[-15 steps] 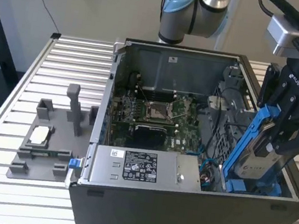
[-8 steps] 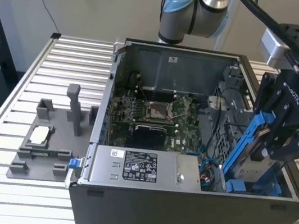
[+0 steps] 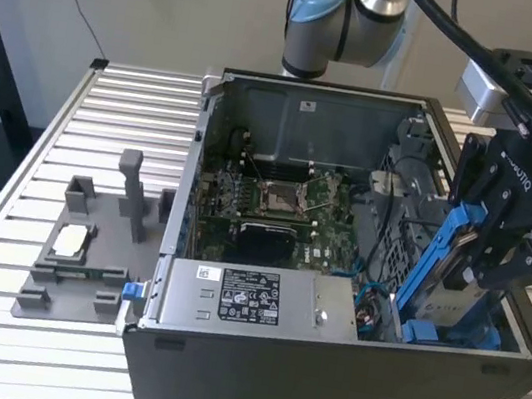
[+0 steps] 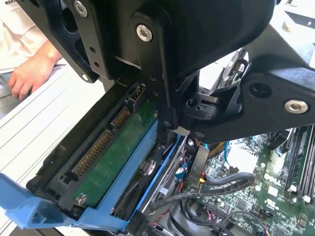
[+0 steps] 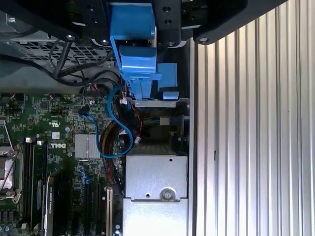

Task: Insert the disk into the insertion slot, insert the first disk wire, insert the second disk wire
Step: 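Insert the disk into the insertion slot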

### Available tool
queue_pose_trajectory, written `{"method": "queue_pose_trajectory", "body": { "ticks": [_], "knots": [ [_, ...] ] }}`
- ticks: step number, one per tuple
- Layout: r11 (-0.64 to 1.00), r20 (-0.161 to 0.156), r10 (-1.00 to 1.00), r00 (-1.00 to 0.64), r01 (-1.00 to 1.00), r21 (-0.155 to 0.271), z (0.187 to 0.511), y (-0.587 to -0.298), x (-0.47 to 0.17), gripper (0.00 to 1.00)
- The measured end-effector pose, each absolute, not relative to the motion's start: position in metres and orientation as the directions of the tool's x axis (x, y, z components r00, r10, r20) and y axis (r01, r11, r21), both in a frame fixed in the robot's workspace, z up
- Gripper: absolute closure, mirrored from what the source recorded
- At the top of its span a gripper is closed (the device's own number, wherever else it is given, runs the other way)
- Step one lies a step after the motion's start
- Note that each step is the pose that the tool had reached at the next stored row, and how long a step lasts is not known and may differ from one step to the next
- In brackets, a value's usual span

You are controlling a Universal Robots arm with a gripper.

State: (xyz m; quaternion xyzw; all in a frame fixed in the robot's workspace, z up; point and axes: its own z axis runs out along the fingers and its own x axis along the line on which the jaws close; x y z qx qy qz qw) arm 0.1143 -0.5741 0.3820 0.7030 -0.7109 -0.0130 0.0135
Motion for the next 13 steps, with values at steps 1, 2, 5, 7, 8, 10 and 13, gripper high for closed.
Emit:
{"method": "queue_pose_trajectory", "body": {
  "ticks": [1,2,5,7,8,10,13],
  "knots": [
    [0.011,0.001,-1.0,-0.011,-0.999,0.037,0.382,-0.5741,0.1143,0.67],
    [0.011,0.001,-1.0,-0.011,-0.999,0.037,0.382,-0.5741,0.1143,0.67],
    [0.011,0.001,-1.0,-0.011,-0.999,0.037,0.382,-0.5741,0.1143,0.67],
    [0.011,0.001,-1.0,-0.011,-0.999,0.037,0.3821,-0.5741,0.1142,0.65],
    [0.011,0.001,-1.0,-0.011,-0.999,0.037,0.382,-0.5741,0.1143,0.6],
    [0.011,0.001,-1.0,-0.011,-0.999,0.037,0.382,-0.5741,0.1143,0.48],
    [0.01,0.001,-1.0,-0.01,-0.999,0.037,0.382,-0.5741,0.1143,0.42]
  ]
}}
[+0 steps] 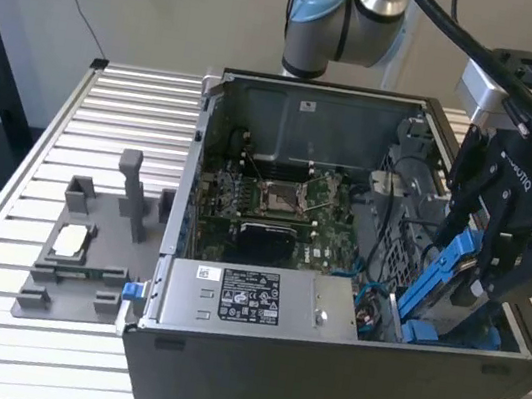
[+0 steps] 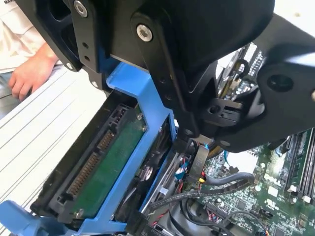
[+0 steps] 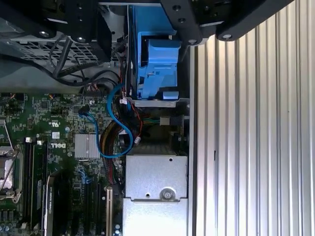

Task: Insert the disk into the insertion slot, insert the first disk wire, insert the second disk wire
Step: 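Insert the disk into the insertion slot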

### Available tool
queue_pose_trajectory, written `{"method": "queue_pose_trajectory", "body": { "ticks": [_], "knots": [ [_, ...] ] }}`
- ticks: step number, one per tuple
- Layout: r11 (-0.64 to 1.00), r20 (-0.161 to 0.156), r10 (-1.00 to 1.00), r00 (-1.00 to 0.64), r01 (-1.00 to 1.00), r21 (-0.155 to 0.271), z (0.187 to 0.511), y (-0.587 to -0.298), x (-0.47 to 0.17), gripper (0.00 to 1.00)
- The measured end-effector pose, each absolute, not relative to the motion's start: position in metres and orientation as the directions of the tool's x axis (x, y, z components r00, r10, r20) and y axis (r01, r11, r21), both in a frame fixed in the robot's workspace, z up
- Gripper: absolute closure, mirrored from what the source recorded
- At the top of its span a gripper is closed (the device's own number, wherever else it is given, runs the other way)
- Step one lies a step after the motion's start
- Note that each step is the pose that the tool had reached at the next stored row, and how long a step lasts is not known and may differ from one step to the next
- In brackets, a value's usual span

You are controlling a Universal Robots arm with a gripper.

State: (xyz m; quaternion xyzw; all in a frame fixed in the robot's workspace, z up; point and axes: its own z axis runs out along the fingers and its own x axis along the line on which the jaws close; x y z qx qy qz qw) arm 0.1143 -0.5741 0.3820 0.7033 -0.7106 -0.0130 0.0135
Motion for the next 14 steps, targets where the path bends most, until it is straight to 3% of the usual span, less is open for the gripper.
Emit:
{"method": "queue_pose_trajectory", "body": {
  "ticks": [1,7,14],
  "knots": [
    [0.01,0.001,-1.0,-0.01,-0.999,0.037,0.382,-0.5741,0.1143,0.36],
    [0.01,0.001,-1.0,-0.01,-0.999,0.037,0.382,-0.5741,0.1143,0.36],
    [0.009,0.001,-1.0,-0.009,-0.999,0.038,0.382,-0.574,0.1143,0.62]
  ]
}}
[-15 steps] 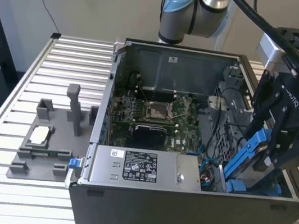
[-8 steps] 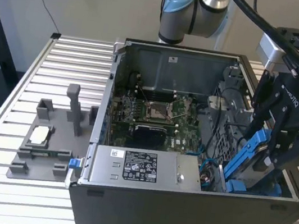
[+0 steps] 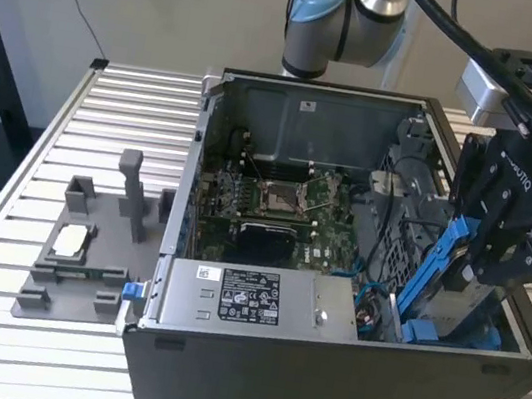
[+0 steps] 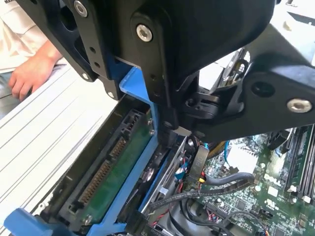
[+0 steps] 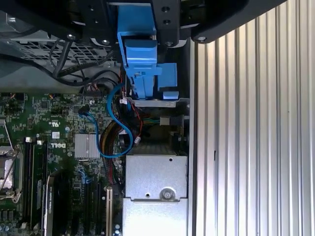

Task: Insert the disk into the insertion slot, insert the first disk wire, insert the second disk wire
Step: 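Insert the disk into the insertion slot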

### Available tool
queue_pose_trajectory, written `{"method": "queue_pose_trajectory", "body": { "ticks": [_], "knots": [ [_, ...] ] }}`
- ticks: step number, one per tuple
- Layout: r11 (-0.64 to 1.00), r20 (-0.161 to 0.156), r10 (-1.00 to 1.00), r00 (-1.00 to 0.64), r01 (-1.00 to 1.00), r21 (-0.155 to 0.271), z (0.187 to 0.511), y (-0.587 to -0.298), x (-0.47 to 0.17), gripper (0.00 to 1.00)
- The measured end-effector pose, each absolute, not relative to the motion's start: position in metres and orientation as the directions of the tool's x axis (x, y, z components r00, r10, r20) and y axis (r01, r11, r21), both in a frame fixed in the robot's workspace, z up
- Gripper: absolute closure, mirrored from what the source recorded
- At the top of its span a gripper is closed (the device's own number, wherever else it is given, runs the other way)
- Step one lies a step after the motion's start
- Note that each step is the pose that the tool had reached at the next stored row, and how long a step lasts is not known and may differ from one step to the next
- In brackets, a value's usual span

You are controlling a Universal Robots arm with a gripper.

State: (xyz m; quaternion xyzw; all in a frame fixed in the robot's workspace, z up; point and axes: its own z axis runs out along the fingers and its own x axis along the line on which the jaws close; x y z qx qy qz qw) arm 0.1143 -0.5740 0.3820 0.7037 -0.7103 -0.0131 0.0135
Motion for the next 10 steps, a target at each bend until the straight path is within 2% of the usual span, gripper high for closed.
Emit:
{"method": "queue_pose_trajectory", "body": {
  "ticks": [1,8,10],
  "knots": [
    [0.009,0.001,-1.0,-0.009,-0.999,0.037,0.382,-0.5741,0.1143,0.68],
    [0.009,0.0,-1.0,-0.009,-0.999,0.037,0.382,-0.5741,0.1142,0.68],
    [0.008,-0.019,-1.0,-0.009,-0.999,0.037,0.3817,-0.5735,0.1141,0.68]
  ]
}}
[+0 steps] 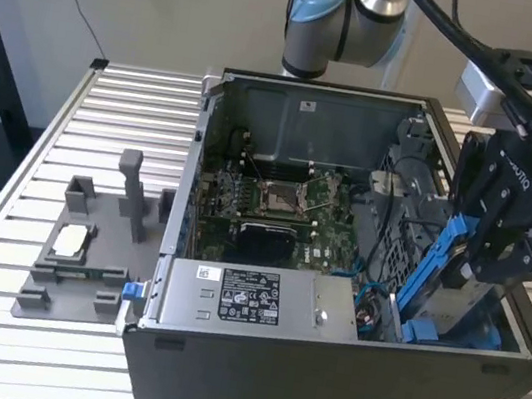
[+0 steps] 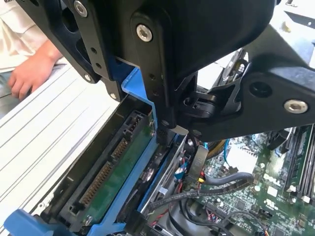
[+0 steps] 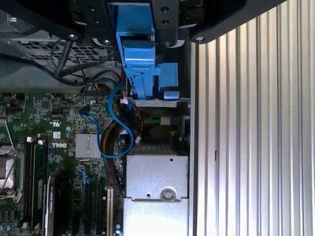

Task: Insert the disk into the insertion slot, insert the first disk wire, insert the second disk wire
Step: 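Insert the disk into the insertion slot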

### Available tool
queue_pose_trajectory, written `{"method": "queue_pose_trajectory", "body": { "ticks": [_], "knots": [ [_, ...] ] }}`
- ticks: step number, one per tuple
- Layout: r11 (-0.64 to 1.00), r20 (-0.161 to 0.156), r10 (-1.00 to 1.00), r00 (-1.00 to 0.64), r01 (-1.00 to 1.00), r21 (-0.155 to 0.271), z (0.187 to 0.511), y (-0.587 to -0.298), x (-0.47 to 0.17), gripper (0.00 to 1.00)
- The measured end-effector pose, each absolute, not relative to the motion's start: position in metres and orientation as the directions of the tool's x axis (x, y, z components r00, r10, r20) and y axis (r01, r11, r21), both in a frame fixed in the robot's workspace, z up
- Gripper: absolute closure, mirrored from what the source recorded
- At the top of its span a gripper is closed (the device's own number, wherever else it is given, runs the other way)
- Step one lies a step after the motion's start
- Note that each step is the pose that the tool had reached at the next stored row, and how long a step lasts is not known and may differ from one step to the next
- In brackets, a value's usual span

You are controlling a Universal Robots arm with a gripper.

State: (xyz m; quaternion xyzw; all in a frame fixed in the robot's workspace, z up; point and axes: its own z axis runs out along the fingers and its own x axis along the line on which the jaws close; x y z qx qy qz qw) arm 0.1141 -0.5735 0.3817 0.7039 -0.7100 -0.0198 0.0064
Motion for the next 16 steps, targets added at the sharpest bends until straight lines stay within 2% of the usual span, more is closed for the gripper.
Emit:
{"method": "queue_pose_trajectory", "body": {
  "ticks": [2,3,9,10,11,16],
  "knots": [
    [0.007,-0.046,-0.999,-0.009,-0.999,0.035,0.382,-0.573,0.113,0.68],
    [0.007,-0.049,-0.999,-0.009,-0.999,0.035,0.382,-0.573,0.113,0.68],
    [0.007,-0.051,-0.999,-0.009,-0.999,0.034,0.381,-0.573,0.113,0.67],
    [0.007,-0.051,-0.999,-0.009,-0.999,0.035,0.381,-0.573,0.113,0.62],
    [0.007,-0.051,-0.999,-0.009,-0.999,0.035,0.382,-0.573,0.113,0.62],
    [0.007,-0.051,-0.999,-0.009,-0.999,0.035,0.402,-0.573,0.113,0.62]
  ]
}}
